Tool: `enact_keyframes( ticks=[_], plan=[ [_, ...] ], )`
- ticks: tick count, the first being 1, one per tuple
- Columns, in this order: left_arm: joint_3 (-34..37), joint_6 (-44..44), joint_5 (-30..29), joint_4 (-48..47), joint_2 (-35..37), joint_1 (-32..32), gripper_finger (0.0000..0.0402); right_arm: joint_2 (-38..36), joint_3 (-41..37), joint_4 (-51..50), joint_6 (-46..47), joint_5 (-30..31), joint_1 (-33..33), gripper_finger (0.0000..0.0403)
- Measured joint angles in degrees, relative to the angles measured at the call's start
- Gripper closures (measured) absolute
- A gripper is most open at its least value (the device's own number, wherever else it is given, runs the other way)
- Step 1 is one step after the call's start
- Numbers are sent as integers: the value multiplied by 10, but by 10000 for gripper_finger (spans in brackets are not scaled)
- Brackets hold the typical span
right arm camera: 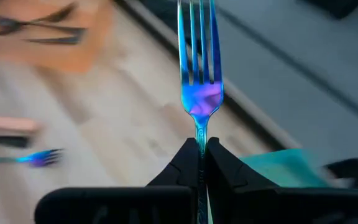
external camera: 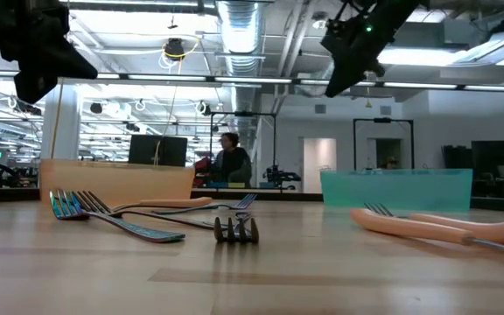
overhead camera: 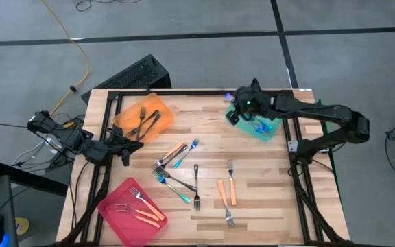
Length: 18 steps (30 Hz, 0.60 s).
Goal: Sort silverware by color (type)
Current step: Put the iridescent fork into the green bin
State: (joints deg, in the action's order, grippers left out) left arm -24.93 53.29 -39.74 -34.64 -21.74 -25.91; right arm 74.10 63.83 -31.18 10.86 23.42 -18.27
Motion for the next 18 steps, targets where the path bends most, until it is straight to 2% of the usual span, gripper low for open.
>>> enact_keyframes(
  ticks=[5, 11, 18],
  plan=[
    [0, 20, -2, -2, 0, 0, 401, -41, -12, -8, -85, 17, -33, 372],
    [0, 6, -34, -3, 0, 0, 401, -113, -105, 13, -93, -23, -81, 372],
    [0, 5, -106, -10, 0, 0, 401, -190, -238, 144, -92, -111, -118, 372]
  ],
)
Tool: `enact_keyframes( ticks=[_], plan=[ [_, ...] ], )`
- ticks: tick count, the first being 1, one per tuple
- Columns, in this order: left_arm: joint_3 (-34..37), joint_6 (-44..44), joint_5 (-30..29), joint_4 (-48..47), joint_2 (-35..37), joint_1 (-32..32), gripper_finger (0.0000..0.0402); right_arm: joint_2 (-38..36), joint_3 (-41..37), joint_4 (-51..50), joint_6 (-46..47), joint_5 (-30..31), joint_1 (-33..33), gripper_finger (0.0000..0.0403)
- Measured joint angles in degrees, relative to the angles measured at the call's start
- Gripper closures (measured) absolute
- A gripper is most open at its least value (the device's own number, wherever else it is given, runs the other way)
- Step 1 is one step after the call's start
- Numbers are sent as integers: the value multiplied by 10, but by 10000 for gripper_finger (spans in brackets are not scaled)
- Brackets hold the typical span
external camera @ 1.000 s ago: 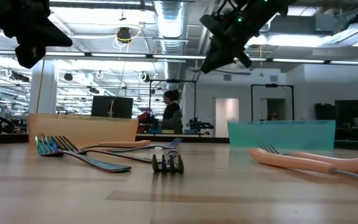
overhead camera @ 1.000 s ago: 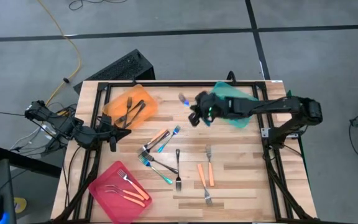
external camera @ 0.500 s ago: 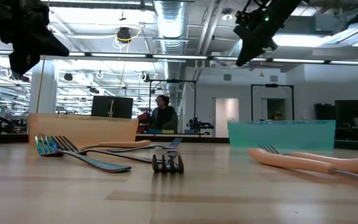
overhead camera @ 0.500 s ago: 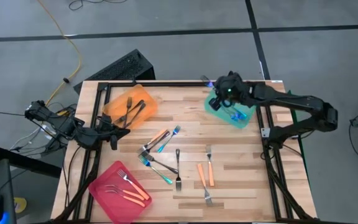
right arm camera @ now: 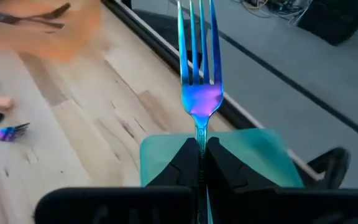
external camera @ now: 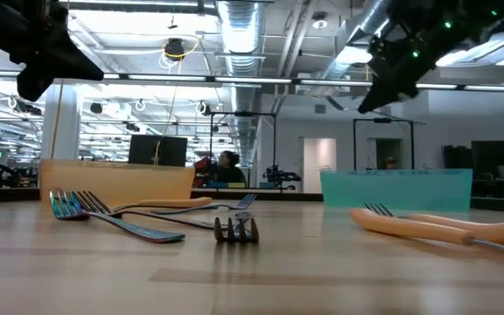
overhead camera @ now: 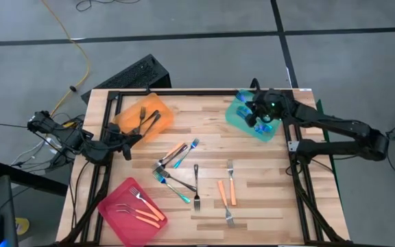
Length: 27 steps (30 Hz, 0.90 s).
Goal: Sort silverware by color (type)
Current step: Put the iridescent fork into the green bin
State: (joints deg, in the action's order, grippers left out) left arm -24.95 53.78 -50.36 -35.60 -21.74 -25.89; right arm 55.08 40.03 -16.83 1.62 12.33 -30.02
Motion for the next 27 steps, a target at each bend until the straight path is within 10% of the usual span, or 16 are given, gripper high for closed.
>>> enact_keyframes(
  ticks=[27],
  plan=[
    [0, 17, 6, -23, 0, 0, 402, 149, -137, 165, -7, -161, -65, 372]
  ],
)
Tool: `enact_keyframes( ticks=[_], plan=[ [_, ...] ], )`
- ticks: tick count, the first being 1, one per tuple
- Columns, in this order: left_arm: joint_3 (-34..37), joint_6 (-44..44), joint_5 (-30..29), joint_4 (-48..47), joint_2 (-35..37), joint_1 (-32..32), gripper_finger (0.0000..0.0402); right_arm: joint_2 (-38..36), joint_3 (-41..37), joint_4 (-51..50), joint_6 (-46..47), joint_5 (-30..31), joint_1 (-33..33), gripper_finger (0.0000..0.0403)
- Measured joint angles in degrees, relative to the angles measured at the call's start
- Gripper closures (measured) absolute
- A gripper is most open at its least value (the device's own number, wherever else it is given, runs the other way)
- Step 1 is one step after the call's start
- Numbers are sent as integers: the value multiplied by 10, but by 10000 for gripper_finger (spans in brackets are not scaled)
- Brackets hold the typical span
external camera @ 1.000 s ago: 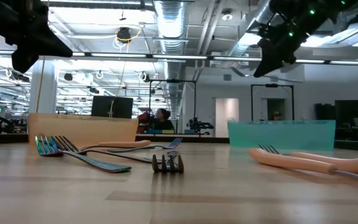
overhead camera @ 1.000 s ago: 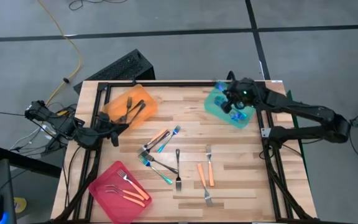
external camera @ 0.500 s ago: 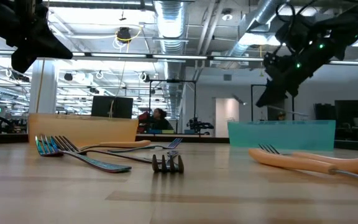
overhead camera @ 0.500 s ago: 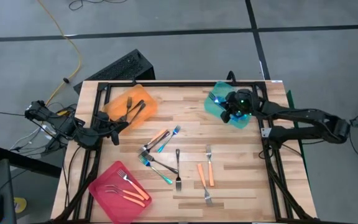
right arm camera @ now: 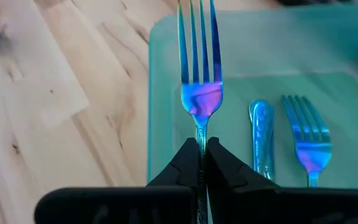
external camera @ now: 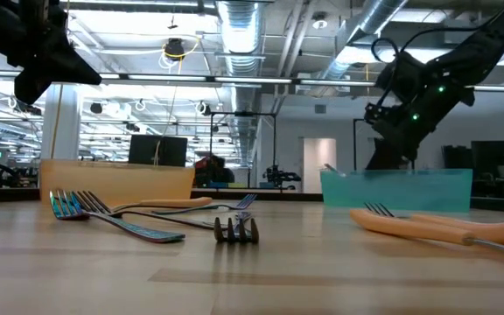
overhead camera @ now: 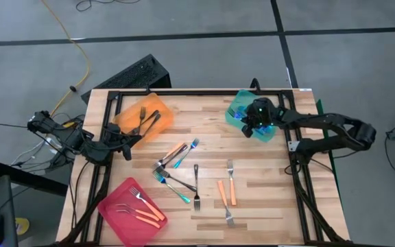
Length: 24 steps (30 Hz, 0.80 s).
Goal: Sort silverware by color (type)
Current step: Put the iridescent fork into the green bin
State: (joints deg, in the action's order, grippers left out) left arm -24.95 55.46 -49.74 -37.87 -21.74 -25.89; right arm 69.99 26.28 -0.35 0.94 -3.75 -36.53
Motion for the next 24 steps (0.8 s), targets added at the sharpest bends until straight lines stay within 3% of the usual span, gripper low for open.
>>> enact_keyframes(
  ticks=[24],
  plan=[
    [0, 8, 3, 0, 0, 0, 401, 13, -33, -34, -38, -69, -82, 372]
  ],
)
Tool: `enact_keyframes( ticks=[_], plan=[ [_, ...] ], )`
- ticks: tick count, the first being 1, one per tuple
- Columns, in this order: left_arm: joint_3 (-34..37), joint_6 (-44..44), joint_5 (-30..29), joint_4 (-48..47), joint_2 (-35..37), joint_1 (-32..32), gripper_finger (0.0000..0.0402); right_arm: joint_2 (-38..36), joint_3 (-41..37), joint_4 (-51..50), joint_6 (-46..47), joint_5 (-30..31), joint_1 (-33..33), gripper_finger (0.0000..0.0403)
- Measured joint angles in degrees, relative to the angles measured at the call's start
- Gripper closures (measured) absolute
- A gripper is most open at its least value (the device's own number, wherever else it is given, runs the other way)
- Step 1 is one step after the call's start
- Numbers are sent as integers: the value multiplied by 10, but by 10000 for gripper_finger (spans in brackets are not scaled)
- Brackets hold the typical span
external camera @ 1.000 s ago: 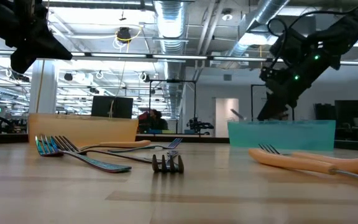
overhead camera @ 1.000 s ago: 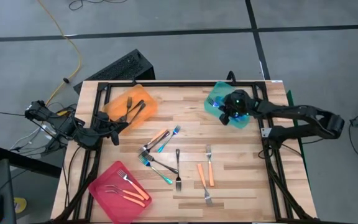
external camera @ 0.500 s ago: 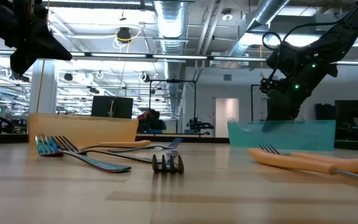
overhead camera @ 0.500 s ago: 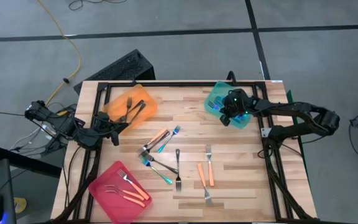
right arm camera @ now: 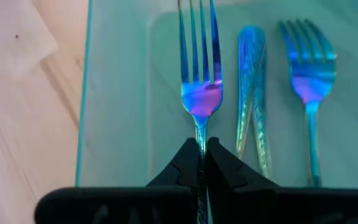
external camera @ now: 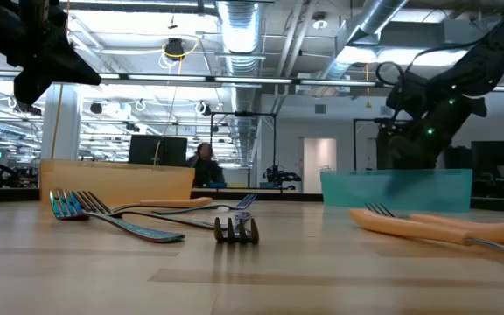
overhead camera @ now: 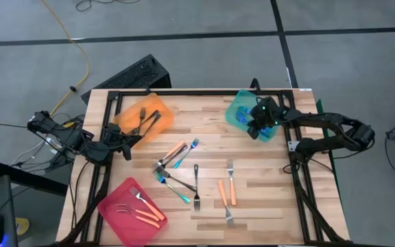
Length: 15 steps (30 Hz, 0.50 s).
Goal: Sort silverware by color (type)
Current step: Put the iridescent fork into the green bin
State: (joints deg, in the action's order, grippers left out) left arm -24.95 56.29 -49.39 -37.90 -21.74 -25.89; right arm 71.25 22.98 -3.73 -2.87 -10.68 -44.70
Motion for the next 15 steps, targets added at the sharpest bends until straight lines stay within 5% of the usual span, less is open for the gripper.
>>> enact_keyframes(
  ticks=[15],
  plan=[
    [0, 3, -1, 0, 0, 0, 401, 47, 1, 5, 10, 2, -1, 349]
  ],
)
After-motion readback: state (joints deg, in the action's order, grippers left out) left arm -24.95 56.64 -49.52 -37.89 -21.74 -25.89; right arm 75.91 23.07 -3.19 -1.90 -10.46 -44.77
